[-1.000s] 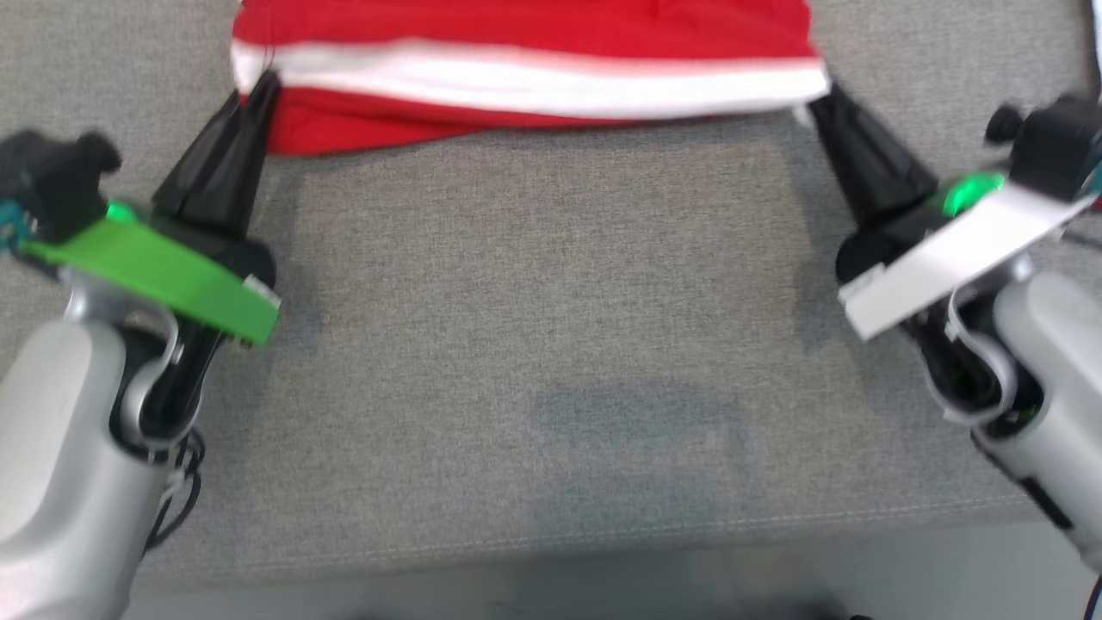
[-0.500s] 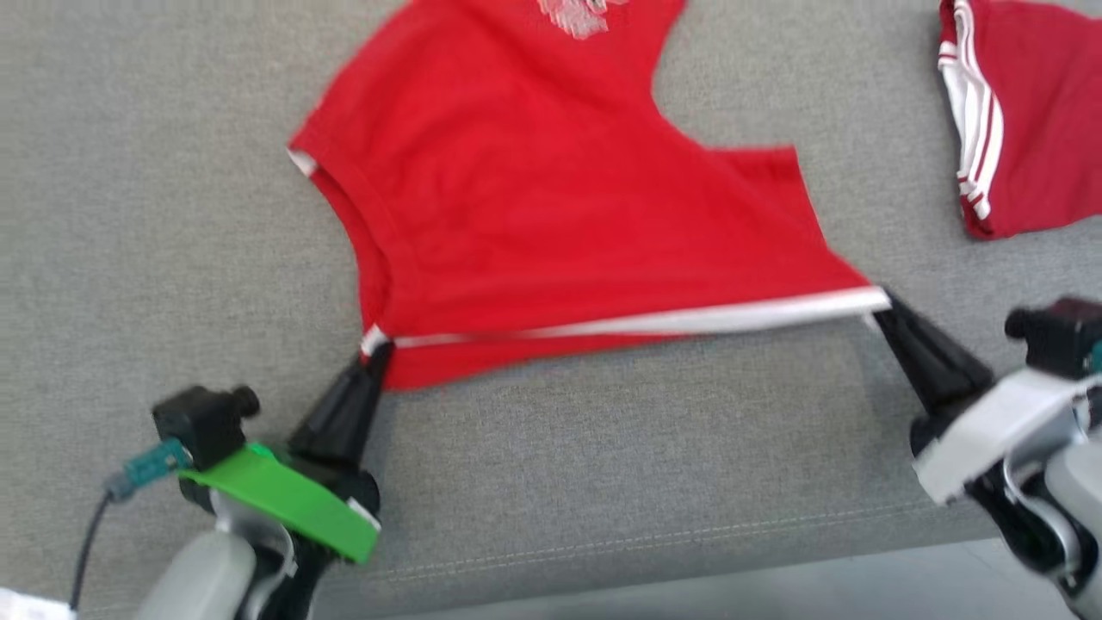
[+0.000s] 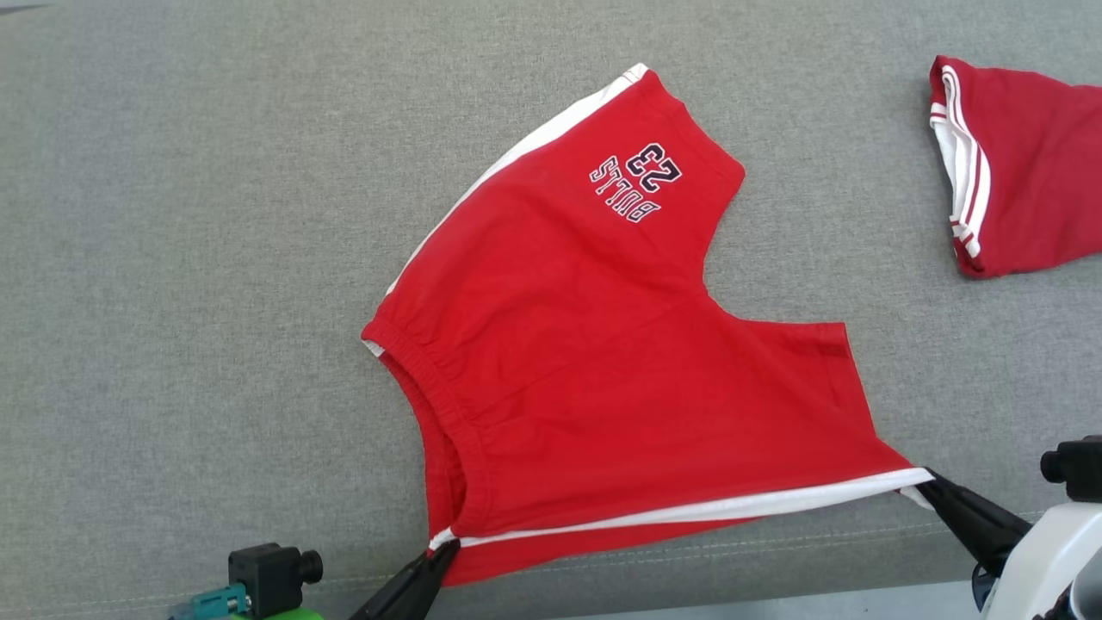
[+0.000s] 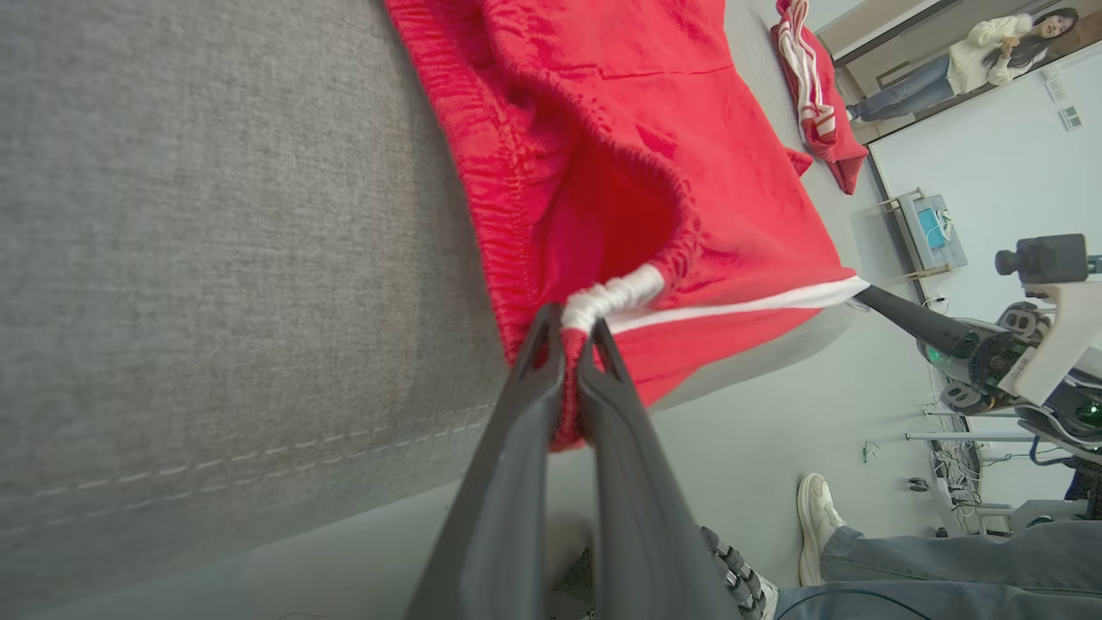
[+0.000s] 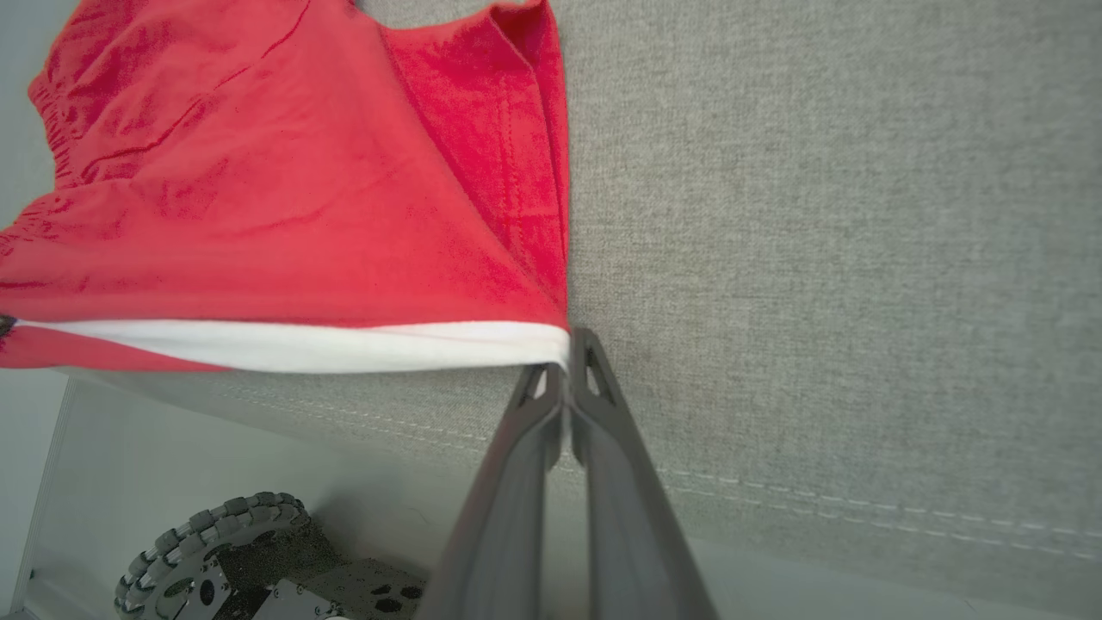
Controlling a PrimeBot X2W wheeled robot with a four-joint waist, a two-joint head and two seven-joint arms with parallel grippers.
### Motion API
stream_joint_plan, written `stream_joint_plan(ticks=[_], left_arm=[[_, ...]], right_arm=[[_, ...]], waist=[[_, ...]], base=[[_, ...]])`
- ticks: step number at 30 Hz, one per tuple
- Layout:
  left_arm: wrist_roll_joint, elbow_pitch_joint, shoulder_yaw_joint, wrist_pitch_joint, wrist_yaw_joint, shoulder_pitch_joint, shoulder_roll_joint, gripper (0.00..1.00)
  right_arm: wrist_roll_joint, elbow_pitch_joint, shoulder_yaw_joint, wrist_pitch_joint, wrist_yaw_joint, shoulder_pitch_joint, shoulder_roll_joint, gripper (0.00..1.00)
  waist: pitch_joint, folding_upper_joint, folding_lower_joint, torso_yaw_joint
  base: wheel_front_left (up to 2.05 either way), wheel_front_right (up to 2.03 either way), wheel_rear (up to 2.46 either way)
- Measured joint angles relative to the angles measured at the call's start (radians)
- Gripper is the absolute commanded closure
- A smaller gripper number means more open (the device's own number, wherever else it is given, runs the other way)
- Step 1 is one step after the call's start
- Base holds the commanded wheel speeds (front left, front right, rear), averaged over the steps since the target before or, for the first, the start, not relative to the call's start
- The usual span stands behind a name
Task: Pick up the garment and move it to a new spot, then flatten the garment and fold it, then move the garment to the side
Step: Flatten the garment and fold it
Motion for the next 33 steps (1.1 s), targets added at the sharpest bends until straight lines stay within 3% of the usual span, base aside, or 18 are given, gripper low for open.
stream_joint_plan(ticks=[8,13,20,26,33], left_arm=[[-0.012,-0.074,0.011,0.014,0.000,0.001,0.047,1.00],[-0.040,-0.134,0.040,0.056,0.000,-0.046,0.077,1.00],[-0.128,-0.220,0.065,0.149,0.000,-0.177,0.092,1.00],[-0.231,-0.257,0.092,0.231,0.000,-0.315,0.077,0.96],[-0.289,-0.201,0.100,0.309,0.013,-0.464,0.039,1.00]], right_arm=[[-0.001,-0.104,-0.029,0.029,0.003,-0.035,-0.066,1.00],[-0.019,-0.169,-0.050,0.094,0.031,-0.151,-0.110,1.00],[-0.024,-0.201,-0.104,0.235,0.046,-0.346,-0.178,1.00],[-0.015,-0.201,-0.151,0.364,0.047,-0.557,-0.178,1.00],[-0.021,-0.154,-0.156,0.497,0.040,-0.720,-0.160,1.00]], waist=[[0.019,0.0000,0.0000,0.003],[0.046,0.0000,0.0000,0.008],[0.099,0.0000,0.0000,0.039],[0.156,0.0000,0.0000,0.102],[0.223,0.0000,0.0000,0.178]], base=[[0.00,0.00,0.00],[0.00,0.00,0.00],[0.00,0.00,0.00],[0.00,0.00,0.00],[0.00,0.00,0.00]])
